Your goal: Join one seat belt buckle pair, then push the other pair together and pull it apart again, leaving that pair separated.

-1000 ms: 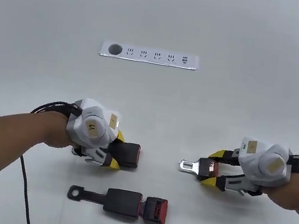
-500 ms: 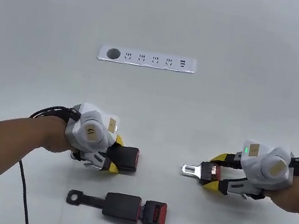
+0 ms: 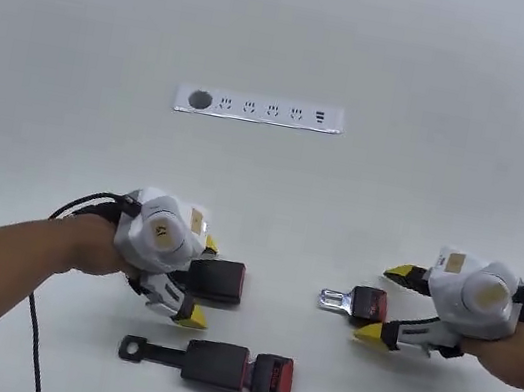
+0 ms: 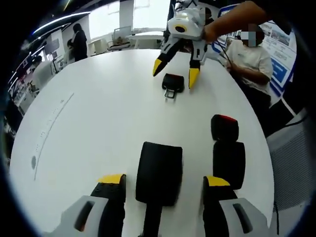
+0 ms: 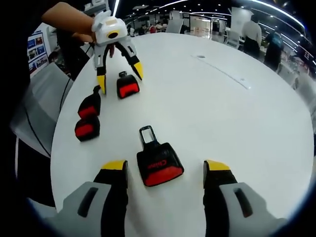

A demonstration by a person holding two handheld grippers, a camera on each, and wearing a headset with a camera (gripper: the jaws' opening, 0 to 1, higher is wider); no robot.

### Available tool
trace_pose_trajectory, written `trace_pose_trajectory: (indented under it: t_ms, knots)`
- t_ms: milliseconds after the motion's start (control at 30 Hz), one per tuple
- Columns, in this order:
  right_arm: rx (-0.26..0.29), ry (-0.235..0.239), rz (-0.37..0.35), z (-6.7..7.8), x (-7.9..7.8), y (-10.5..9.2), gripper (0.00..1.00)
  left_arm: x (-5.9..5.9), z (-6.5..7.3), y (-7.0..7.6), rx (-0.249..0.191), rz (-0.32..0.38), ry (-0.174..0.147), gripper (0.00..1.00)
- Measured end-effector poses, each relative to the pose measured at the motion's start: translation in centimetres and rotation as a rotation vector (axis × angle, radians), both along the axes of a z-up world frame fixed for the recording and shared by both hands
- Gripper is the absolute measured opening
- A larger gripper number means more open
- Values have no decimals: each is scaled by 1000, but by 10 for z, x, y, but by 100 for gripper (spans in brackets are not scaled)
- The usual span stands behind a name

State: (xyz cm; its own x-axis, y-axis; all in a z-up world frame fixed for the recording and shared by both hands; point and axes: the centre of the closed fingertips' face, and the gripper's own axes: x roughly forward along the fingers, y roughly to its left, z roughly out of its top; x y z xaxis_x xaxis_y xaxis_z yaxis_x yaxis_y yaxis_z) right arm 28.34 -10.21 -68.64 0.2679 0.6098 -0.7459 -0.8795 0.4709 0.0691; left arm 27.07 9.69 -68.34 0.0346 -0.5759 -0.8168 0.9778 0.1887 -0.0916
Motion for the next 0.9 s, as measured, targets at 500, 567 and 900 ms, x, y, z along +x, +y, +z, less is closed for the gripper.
trace_pose_trajectory:
  t_ms: [500, 567, 900]
  knots:
    - [95, -125, -305, 21, 6, -1, 75, 13, 23, 4, -142, 308, 7, 95]
    - [102, -139, -330, 24, 5, -1, 75, 13, 28, 5, -162, 353, 7, 97]
    - [130, -216, -439, 46, 0, 1, 87, 13, 47, 22, -228, 527, -47, 100]
